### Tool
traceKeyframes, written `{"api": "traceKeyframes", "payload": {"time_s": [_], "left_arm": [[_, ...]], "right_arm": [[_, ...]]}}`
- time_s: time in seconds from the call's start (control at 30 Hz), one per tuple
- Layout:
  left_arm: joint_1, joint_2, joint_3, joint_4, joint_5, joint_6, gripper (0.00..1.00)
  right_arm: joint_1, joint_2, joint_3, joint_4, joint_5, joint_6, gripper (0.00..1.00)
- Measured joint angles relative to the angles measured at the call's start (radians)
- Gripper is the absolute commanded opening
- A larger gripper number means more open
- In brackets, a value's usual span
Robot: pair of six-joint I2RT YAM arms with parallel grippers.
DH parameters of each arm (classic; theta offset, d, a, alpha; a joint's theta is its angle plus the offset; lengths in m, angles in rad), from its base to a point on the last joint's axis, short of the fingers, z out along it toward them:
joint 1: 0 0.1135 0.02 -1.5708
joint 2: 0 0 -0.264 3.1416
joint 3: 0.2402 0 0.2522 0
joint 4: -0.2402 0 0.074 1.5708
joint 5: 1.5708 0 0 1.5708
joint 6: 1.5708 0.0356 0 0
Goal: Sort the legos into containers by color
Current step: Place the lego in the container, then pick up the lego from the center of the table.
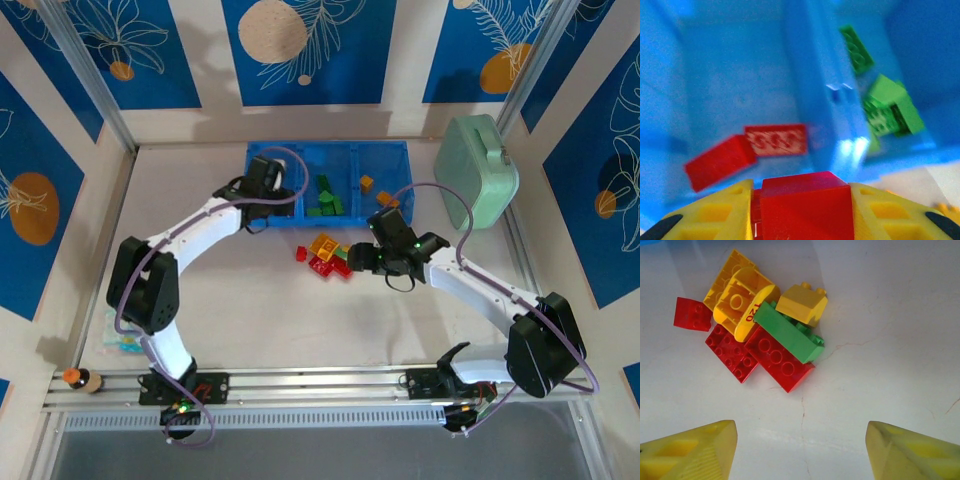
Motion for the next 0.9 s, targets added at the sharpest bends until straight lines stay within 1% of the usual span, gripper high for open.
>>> {"api": "traceKeyframes", "payload": {"time_s": [0.07, 0.13, 0.17, 0.23, 0.27, 0.3, 0.4, 0.53, 0.63, 0.77, 0.9], "left_arm": [[0.035, 0.029, 0.043, -0.013, 0.000, 0.008, 0.38], [0.064, 0.063, 0.083, -0.021, 0.003, 0.016, 0.41], [0.076, 0.084, 0.105, -0.027, 0.006, 0.019, 0.46], [0.088, 0.120, 0.140, -0.044, 0.012, 0.024, 0.63], [0.091, 0.135, 0.156, -0.052, 0.018, 0.027, 0.69], [0.091, 0.146, 0.167, -0.058, 0.026, 0.029, 0.71], [0.090, 0.149, 0.171, -0.066, 0.046, 0.041, 0.73], [0.080, 0.116, 0.148, -0.060, 0.053, 0.045, 0.73], [0.061, 0.041, 0.075, -0.054, 0.053, 0.045, 0.72], [0.004, -0.069, -0.055, -0.028, 0.053, 0.042, 0.72], [-0.057, -0.114, -0.170, 0.003, 0.060, 0.021, 0.71]], "right_arm": [[0.010, 0.000, 0.000, 0.000, 0.000, 0.004, 0.69], [0.017, 0.000, 0.000, 0.000, 0.000, 0.008, 0.69], [0.021, 0.000, 0.000, 0.000, 0.000, 0.008, 0.69], [0.027, 0.000, 0.000, -0.001, 0.000, 0.011, 0.69], [0.029, 0.000, 0.000, -0.001, 0.001, 0.011, 0.70], [0.032, 0.000, 0.000, -0.002, 0.001, 0.011, 0.71], [0.037, 0.000, 0.000, -0.002, 0.001, 0.012, 0.72], [0.042, 0.006, 0.000, -0.002, 0.001, 0.015, 0.72], [0.048, 0.024, 0.000, 0.000, 0.001, 0.015, 0.72], [0.058, 0.057, 0.001, 0.000, 0.002, 0.015, 0.72], [0.068, 0.092, 0.008, 0.000, 0.001, 0.015, 0.72]]}}
